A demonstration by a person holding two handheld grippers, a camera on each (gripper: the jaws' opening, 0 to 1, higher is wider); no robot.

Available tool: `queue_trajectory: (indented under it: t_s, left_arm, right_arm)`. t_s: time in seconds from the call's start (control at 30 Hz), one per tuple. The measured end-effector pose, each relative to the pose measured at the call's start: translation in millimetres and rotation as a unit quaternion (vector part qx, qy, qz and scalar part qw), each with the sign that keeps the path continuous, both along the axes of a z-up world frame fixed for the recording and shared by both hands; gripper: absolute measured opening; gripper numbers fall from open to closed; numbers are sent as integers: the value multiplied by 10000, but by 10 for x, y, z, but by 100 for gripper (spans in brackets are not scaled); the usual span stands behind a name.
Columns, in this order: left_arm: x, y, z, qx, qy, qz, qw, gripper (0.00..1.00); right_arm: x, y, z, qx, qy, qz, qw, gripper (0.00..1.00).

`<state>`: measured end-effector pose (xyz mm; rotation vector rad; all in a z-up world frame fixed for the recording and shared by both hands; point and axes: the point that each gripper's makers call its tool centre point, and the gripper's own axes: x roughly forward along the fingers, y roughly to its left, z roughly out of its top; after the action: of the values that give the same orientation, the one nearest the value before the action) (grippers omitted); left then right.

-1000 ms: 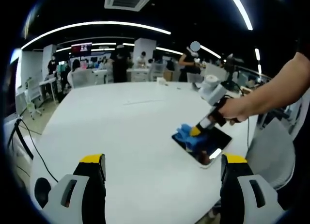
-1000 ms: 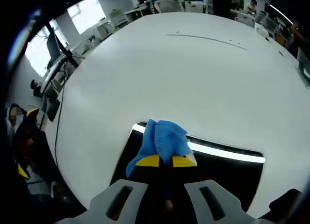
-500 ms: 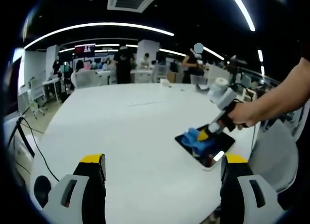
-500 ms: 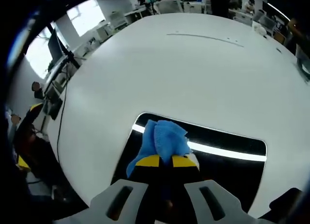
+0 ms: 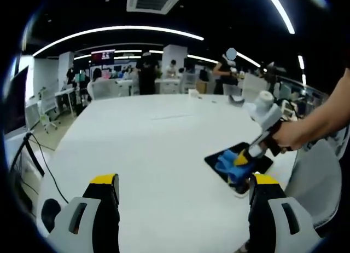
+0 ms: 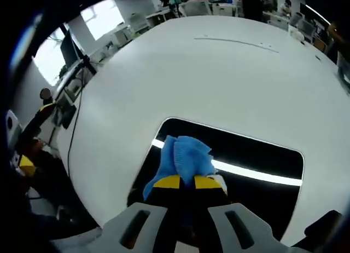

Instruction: Wipe the mirror surface with the cleaning cloth until all visible marks leave the cleaned area.

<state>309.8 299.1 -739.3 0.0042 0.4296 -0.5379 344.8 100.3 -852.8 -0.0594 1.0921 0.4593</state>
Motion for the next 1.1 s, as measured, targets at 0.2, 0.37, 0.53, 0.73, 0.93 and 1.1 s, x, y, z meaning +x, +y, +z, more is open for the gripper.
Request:
queue_trajectory:
  t_s: [0.2, 0.37, 0.53, 0.73, 0.93, 1.1]
  left_arm:
    - [-82, -89, 1, 2, 20, -278, 9996, 100]
    - [-77, -24, -13, -62, 62, -296, 9995, 100]
    - [-53, 45, -9, -46, 31, -170, 9998, 100]
    - [-60, 14, -90, -13, 98, -253, 9996, 100]
    - [-19, -14, -63, 7, 63, -243, 9997, 100]
    - [19, -38, -73, 49, 96, -328, 9994, 100]
  right_arm:
    - [-66, 0, -2, -5, -59, -73, 10000, 0]
    - [-120, 2, -5, -12, -71, -98, 9999, 0]
    - [-155, 5, -8, -85, -21, 0, 10000, 0]
    - [-190, 3, -11, -35, -83, -26, 10000, 1]
    - [-252, 13, -9, -69, -78, 115, 9999, 1]
    - [-309, 19, -8, -12, -78, 78, 9999, 1]
